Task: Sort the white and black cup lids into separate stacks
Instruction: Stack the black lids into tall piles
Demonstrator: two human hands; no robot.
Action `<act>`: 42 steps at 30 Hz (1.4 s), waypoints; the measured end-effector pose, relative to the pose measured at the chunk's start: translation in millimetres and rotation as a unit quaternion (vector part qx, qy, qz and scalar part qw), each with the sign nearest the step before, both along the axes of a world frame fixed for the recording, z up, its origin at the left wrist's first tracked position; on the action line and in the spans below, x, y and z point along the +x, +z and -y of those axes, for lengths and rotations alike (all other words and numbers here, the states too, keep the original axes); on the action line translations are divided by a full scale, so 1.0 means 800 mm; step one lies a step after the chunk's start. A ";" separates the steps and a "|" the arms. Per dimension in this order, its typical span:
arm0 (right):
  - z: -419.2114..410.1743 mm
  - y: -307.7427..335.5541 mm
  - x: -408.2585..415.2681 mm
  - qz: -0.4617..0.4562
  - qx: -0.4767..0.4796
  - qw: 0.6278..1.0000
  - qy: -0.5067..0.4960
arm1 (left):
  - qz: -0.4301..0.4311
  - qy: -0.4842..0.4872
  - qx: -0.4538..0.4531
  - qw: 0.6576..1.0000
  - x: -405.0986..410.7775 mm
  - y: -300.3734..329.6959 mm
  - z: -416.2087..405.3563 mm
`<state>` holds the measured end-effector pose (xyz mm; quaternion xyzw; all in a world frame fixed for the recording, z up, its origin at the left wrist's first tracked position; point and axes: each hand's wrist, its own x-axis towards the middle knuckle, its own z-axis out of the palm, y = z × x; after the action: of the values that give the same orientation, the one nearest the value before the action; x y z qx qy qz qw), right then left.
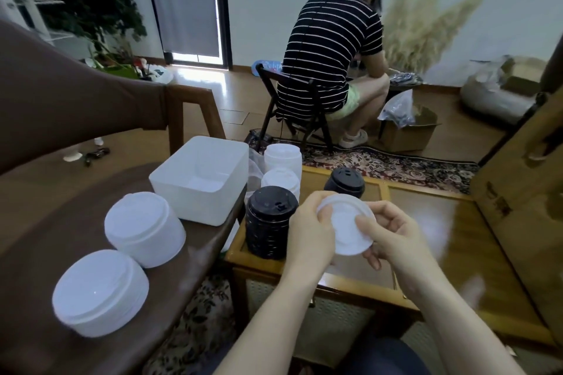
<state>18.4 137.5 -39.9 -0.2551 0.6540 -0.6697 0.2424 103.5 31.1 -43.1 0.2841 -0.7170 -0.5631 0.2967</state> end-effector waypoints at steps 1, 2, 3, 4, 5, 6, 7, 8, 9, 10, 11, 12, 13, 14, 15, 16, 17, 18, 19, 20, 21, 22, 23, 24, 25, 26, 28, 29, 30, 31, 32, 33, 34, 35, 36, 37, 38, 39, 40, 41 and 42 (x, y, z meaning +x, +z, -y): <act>0.002 0.002 -0.002 -0.008 -0.002 1.000 0.004 | -0.006 -0.010 -0.011 1.000 0.001 0.005 0.005; 0.005 0.005 -0.005 -0.018 0.000 1.000 0.008 | -0.011 -0.023 -0.023 0.999 0.002 0.010 0.012; 0.007 0.008 -0.009 -0.027 0.002 1.000 0.013 | -0.011 -0.039 -0.038 0.998 0.002 0.014 0.020; 0.010 0.012 -0.013 -0.035 0.004 0.999 0.016 | -0.006 -0.056 -0.049 0.997 0.003 0.019 0.029; 0.013 0.014 -0.018 -0.043 0.003 0.999 0.018 | 0.000 -0.071 -0.058 0.996 0.005 0.023 0.039; 0.018 0.017 -0.021 -0.056 0.002 0.998 0.016 | -0.001 -0.089 -0.060 0.994 0.006 0.026 0.049; 0.023 0.019 -0.024 -0.078 -0.002 0.997 0.012 | -0.008 -0.114 -0.050 0.992 0.009 0.030 0.058; 0.028 0.021 -0.026 -0.112 -0.007 0.994 0.006 | -0.018 -0.143 -0.028 0.989 0.013 0.035 0.067; 0.033 0.022 -0.028 -0.162 -0.010 0.987 -0.004 | -0.023 -0.173 0.002 0.985 0.016 0.040 0.075; 0.037 0.023 -0.030 -0.220 -0.010 0.975 -0.014 | -0.017 -0.198 0.024 0.980 0.019 0.045 0.083; 0.041 0.023 -0.032 -0.279 -0.005 0.960 -0.021 | -0.003 -0.214 0.032 0.976 0.020 0.049 0.092; 0.044 0.022 -0.035 -0.332 0.000 0.943 -0.024 | 0.014 -0.223 0.029 0.974 0.020 0.052 0.101; 0.047 0.022 -0.037 -0.378 0.004 0.925 -0.027 | 0.024 -0.227 0.019 0.973 0.020 0.057 0.107; 0.050 0.021 -0.040 -0.415 0.008 0.909 -0.030 | 0.035 -0.227 0.005 0.973 0.018 0.060 0.113; 0.053 0.019 -0.043 -0.441 0.010 0.897 -0.031 | 0.050 -0.227 -0.014 0.973 0.015 0.064 0.119; 0.058 0.017 -0.046 -0.455 0.007 0.890 -0.029 | 0.072 -0.228 -0.034 0.970 0.012 0.068 0.124; 0.063 0.016 -0.048 -0.457 0.001 0.889 -0.027 | 0.100 -0.233 -0.055 0.966 0.010 0.071 0.129; 0.069 0.015 -0.050 -0.453 -0.009 0.891 -0.026 | 0.124 -0.241 -0.071 0.960 0.007 0.073 0.134; 0.076 0.015 -0.051 -0.450 -0.022 0.893 -0.025 | 0.144 -0.251 -0.086 0.953 0.005 0.074 0.140; 0.083 0.016 -0.053 -0.445 -0.035 0.895 -0.020 | 0.154 -0.257 -0.103 0.949 0.003 0.076 0.145; 0.090 0.016 -0.057 -0.437 -0.041 0.899 -0.011 | 0.155 -0.256 -0.122 0.946 0.001 0.076 0.150; 0.097 0.016 -0.061 -0.423 -0.040 0.905 0.005 | 0.153 -0.246 -0.141 0.947 -0.002 0.075 0.156; 0.104 0.016 -0.066 -0.397 -0.032 0.917 0.030 | 0.153 -0.227 -0.163 0.948 -0.005 0.074 0.161; 0.111 0.016 -0.070 -0.354 -0.025 0.933 0.068 | 0.156 -0.201 -0.188 0.949 -0.008 0.070 0.167; 0.118 0.015 -0.074 -0.300 -0.024 0.947 0.111 | 0.162 -0.173 -0.211 0.948 -0.012 0.067 0.173; 0.124 0.014 -0.077 -0.247 -0.028 0.958 0.145 | 0.173 -0.147 -0.228 0.947 -0.016 0.062 0.177; 0.137 0.008 -0.084 -0.180 -0.029 0.971 0.158 | 0.197 -0.119 -0.241 0.943 -0.022 0.051 0.181; 0.144 0.004 -0.087 -0.166 -0.022 0.975 0.146 | 0.207 -0.114 -0.235 0.943 -0.026 0.045 0.182; 0.152 -0.001 -0.089 -0.159 -0.012 0.978 0.132 | 0.215 -0.109 -0.228 0.943 -0.029 0.041 0.182; 0.158 -0.007 -0.092 -0.155 -0.002 0.981 0.120 | 0.225 -0.104 -0.222 0.943 -0.032 0.036 0.182; 0.165 -0.014 -0.094 -0.151 0.007 0.982 0.111 | 0.236 -0.098 -0.221 0.941 -0.035 0.032 0.183; 0.169 -0.020 -0.094 -0.143 0.013 0.984 0.103 | 0.246 -0.091 -0.223 0.939 -0.038 0.029 0.184; 0.174 -0.025 -0.094 -0.136 0.018 0.986 0.094 | 0.252 -0.083 -0.224 0.938 -0.041 0.026 0.186; 0.178 -0.028 -0.093 -0.130 0.020 0.987 0.088 | 0.254 -0.075 -0.223 0.938 -0.043 0.023 0.187; 0.181 -0.030 -0.093 -0.124 0.021 0.988 0.084 | 0.256 -0.067 -0.219 0.939 -0.045 0.021 0.188; 0.183 -0.032 -0.092 -0.118 0.021 0.989 0.082 | 0.258 -0.062 -0.213 0.940 -0.046 0.019 0.190; 0.186 -0.034 -0.091 -0.111 0.023 0.990 0.079 | 0.264 -0.061 -0.206 0.940 -0.048 0.017 0.191; 0.187 -0.035 -0.090 -0.104 0.027 0.991 0.078 | 0.273 -0.065 -0.197 0.940 -0.049 0.015 0.193; 0.189 -0.037 -0.088 -0.101 0.034 0.991 0.076 | 0.282 -0.071 -0.189 0.938 -0.050 0.014 0.194; 0.191 -0.040 -0.087 -0.102 0.041 0.991 0.072 | 0.292 -0.077 -0.182 0.936 -0.051 0.012 0.195; 0.191 -0.042 -0.086 -0.107 0.049 0.991 0.067 | 0.301 -0.083 -0.176 0.934 -0.053 0.011 0.196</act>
<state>-50.1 -15.7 -73.2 -0.3561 0.6895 -0.5882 0.2276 61.5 -125.4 -34.5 0.3230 -0.8813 -0.3390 0.0640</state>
